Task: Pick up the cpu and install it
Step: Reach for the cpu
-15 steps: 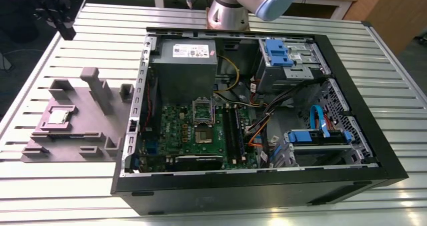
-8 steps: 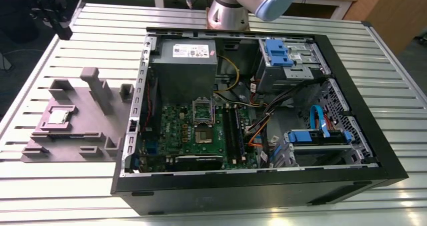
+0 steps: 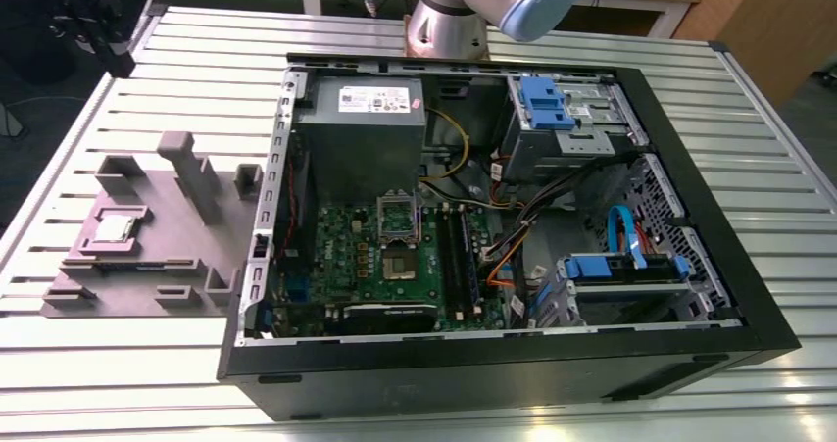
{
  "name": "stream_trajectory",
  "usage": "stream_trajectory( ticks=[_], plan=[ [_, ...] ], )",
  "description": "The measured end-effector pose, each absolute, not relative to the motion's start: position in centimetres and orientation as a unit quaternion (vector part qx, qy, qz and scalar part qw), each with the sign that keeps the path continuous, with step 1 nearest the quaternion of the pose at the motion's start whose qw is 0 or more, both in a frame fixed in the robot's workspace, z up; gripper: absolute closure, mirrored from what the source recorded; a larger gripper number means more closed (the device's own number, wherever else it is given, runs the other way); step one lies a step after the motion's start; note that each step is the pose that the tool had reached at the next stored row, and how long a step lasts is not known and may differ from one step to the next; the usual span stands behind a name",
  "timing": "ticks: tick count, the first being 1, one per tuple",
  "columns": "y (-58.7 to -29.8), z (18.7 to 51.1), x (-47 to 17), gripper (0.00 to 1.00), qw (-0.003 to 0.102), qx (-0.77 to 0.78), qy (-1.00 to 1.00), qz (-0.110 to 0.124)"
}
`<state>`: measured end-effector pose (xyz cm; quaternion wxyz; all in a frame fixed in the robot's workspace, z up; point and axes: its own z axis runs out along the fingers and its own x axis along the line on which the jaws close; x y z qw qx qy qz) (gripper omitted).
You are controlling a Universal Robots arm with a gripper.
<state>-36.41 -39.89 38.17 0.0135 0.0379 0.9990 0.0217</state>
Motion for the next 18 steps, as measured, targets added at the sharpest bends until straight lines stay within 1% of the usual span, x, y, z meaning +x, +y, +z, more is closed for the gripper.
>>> stream_trajectory(
  ticks=[18],
  plan=[
    [-39.9,38.2,-38.0,0.90,0.014,0.038,0.999,0.022]
  ],
)
